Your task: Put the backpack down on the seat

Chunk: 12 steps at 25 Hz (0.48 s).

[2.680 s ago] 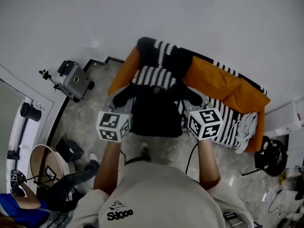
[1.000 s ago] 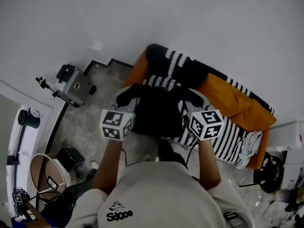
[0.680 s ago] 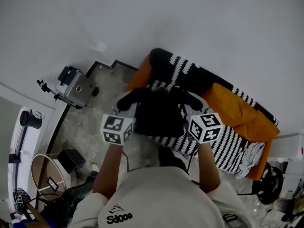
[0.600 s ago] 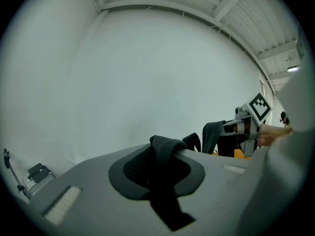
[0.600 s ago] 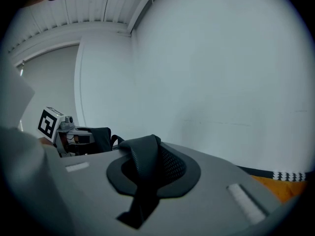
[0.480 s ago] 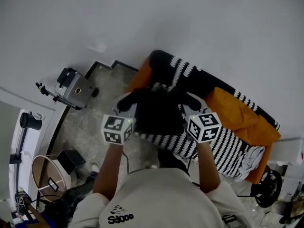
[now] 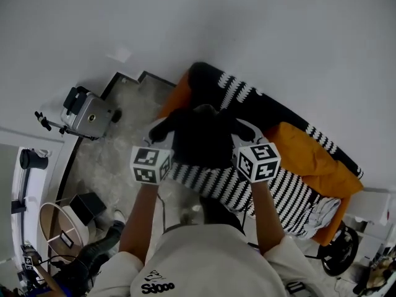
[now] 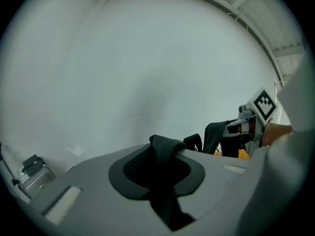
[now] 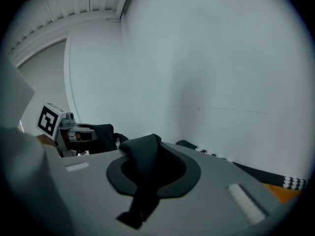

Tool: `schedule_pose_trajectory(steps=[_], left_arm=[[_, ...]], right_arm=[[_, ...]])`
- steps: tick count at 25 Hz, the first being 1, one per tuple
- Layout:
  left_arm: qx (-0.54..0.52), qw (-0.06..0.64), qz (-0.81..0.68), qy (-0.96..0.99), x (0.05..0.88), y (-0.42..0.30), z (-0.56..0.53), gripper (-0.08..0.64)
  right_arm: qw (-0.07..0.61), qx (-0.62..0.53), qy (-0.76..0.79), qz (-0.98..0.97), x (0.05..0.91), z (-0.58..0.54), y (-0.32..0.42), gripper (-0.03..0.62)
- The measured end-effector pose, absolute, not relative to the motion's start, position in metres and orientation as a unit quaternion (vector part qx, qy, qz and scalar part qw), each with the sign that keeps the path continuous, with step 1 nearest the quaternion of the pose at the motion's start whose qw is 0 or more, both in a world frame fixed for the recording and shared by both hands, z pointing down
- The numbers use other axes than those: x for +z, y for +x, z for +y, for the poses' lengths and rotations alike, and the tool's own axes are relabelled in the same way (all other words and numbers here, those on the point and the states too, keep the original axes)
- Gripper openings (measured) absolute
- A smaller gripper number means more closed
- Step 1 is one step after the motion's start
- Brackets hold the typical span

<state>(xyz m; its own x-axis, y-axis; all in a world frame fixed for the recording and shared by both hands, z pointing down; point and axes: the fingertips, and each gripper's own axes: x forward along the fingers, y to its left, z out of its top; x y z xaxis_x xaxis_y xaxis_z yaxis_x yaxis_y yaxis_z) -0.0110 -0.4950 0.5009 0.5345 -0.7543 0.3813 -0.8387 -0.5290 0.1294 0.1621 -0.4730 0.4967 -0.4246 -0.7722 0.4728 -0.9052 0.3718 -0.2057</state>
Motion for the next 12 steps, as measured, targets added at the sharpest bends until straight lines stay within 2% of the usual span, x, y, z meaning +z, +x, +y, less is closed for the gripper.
schedule_pose_trajectory(steps=[12], left_arm=[[0.179,0.191,-0.488,0.833,0.567,0.006,-0.572,0.051]], right_arm=[[0.195,0.249,0.489,-0.813,0.567,-0.559,0.182,0.031]])
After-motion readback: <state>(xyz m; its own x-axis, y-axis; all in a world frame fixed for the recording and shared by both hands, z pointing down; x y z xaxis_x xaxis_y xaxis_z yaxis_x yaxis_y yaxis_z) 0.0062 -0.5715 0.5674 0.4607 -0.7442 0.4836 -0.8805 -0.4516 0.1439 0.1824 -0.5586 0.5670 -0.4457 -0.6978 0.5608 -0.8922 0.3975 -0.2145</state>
